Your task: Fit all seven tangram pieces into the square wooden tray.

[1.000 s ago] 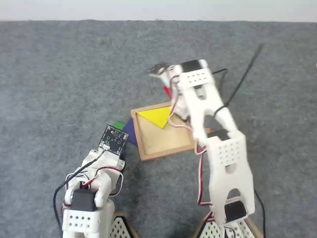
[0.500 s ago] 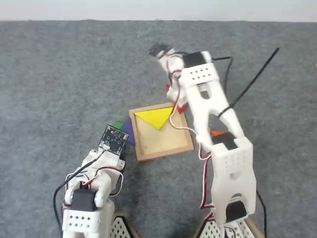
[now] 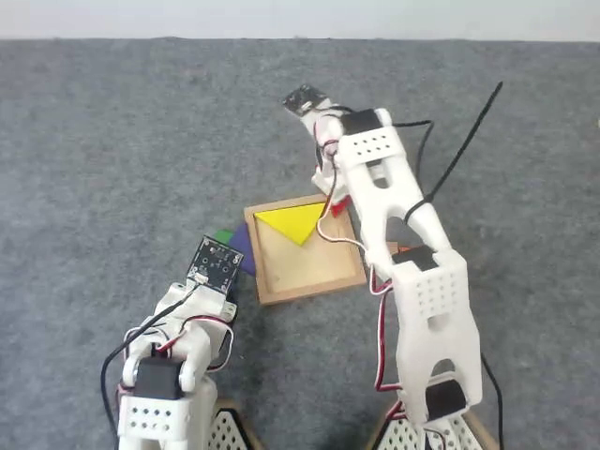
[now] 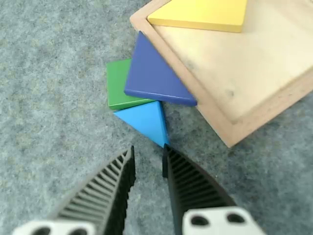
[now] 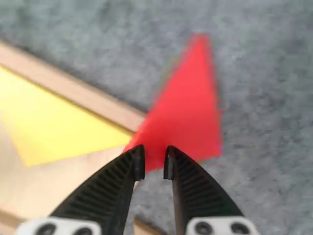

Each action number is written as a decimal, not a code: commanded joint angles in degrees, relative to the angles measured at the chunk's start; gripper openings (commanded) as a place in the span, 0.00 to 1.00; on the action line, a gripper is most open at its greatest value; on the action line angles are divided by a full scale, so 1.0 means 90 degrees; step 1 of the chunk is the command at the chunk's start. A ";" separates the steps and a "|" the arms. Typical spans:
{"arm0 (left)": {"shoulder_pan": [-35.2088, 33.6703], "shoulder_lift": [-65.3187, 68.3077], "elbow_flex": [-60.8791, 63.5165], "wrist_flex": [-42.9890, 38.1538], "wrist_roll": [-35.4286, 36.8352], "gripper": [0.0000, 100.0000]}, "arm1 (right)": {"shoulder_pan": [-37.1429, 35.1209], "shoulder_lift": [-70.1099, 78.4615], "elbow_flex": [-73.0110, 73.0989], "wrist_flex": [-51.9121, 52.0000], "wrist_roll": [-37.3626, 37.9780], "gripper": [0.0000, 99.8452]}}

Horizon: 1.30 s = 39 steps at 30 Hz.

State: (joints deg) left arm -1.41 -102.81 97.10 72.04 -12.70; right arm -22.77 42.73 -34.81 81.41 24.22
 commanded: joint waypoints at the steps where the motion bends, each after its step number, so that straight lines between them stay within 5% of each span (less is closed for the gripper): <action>1: -0.0010 -0.0117 -0.0063 0.0049 -0.0039 0.09 | -0.0171 -0.0122 -0.0068 0.0337 0.0000 0.08; 18: -0.0010 -0.0117 -0.0063 0.0049 -0.0039 0.09 | -0.0864 -0.0288 0.0557 0.0640 0.0000 0.08; 29: -0.0010 -0.0117 -0.0063 0.0049 -0.0039 0.09 | -0.1685 -0.1949 0.2921 0.0024 -0.0049 0.08; 39: -0.0010 -0.0117 -0.0063 0.0049 -0.0039 0.09 | -0.0952 -0.4430 0.4982 -0.1519 -0.1358 0.08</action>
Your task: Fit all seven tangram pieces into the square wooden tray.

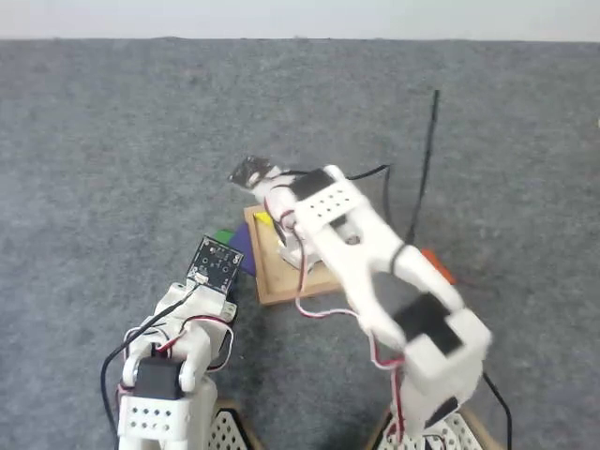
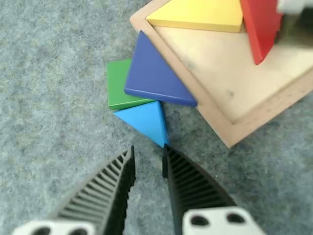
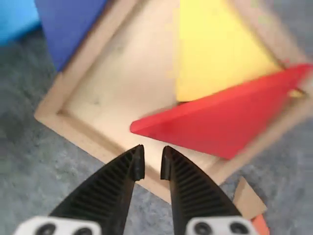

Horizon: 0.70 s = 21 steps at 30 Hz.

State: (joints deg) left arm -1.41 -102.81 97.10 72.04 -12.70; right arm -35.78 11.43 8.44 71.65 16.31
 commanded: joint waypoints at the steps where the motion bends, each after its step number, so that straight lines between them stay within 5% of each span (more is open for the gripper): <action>1: -0.0010 -0.0117 -0.0063 0.0049 -0.0039 0.09 | 0.0679 -0.1128 0.0313 -0.0630 -0.0635 0.08; 9: -0.0010 -0.0117 -0.0063 0.0049 -0.0039 0.09 | 0.1275 -0.0454 0.0410 -0.1851 -0.1035 0.08; 21: -0.0010 -0.0117 -0.0063 0.0049 -0.0039 0.09 | 0.0757 0.1392 -0.1319 -0.1079 -0.0781 0.08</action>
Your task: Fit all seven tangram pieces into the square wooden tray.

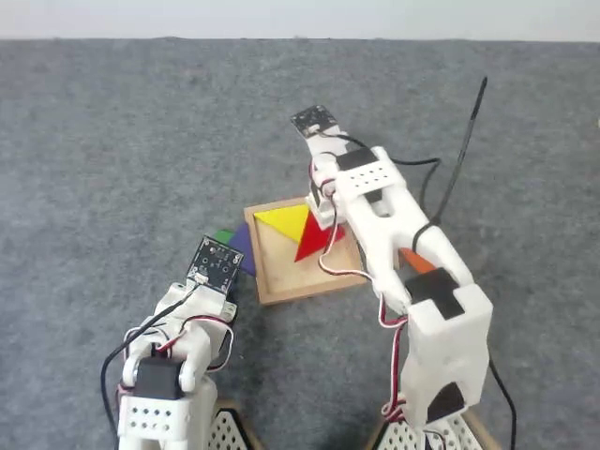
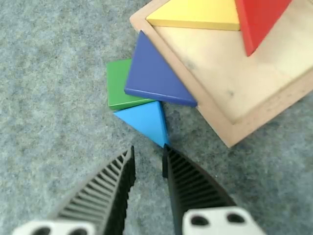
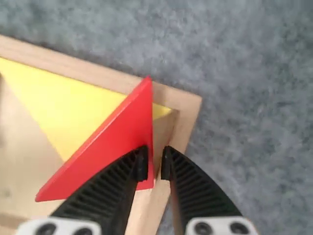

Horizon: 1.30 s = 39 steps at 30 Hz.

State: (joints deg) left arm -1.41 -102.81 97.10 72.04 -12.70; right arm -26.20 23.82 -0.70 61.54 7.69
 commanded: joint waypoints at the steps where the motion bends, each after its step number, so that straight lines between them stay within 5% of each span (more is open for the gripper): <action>1: -0.0010 -0.0117 -0.0063 0.0049 -0.0039 0.09 | -0.0396 0.0015 -0.0303 0.0024 0.0186 0.08; 39: -0.0010 -0.0117 -0.0063 0.0049 -0.0039 0.09 | -0.1910 0.0093 0.0000 -0.0239 -0.0674 0.07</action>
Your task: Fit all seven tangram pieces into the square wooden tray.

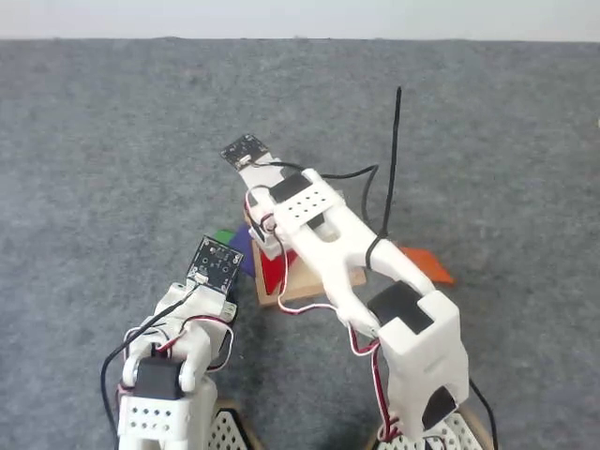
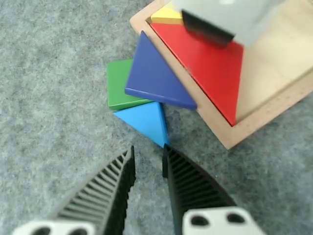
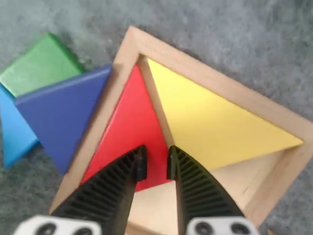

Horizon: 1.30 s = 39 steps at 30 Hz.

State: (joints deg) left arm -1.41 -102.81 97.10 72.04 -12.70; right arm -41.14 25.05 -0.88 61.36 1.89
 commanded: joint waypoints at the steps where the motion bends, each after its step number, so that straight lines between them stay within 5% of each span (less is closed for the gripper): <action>1: -0.0010 -0.0117 -0.0063 0.0049 -0.0039 0.09 | -0.0220 -0.0063 0.0010 -0.0220 -0.0029 0.07; 10: -0.0010 -0.0117 -0.0063 0.0049 -0.0039 0.09 | 0.0357 -0.1773 0.0430 0.0161 -0.0068 0.07; 24: -0.0010 -0.0117 -0.0063 0.0049 -0.0039 0.09 | 0.2554 -0.5905 0.4288 0.0132 0.0957 0.07; 33: -0.0010 -0.0117 -0.0063 0.0049 -0.0039 0.09 | 0.3853 -0.6481 0.5724 -0.0484 0.1114 0.08; 39: 0.0039 -0.0117 -0.0063 0.0049 -0.0020 0.09 | 0.4020 -0.6413 0.6193 -0.1001 0.1084 0.08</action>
State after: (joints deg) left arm -1.41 -102.81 97.10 72.04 -12.70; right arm -5.71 -31.03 54.68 54.42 10.86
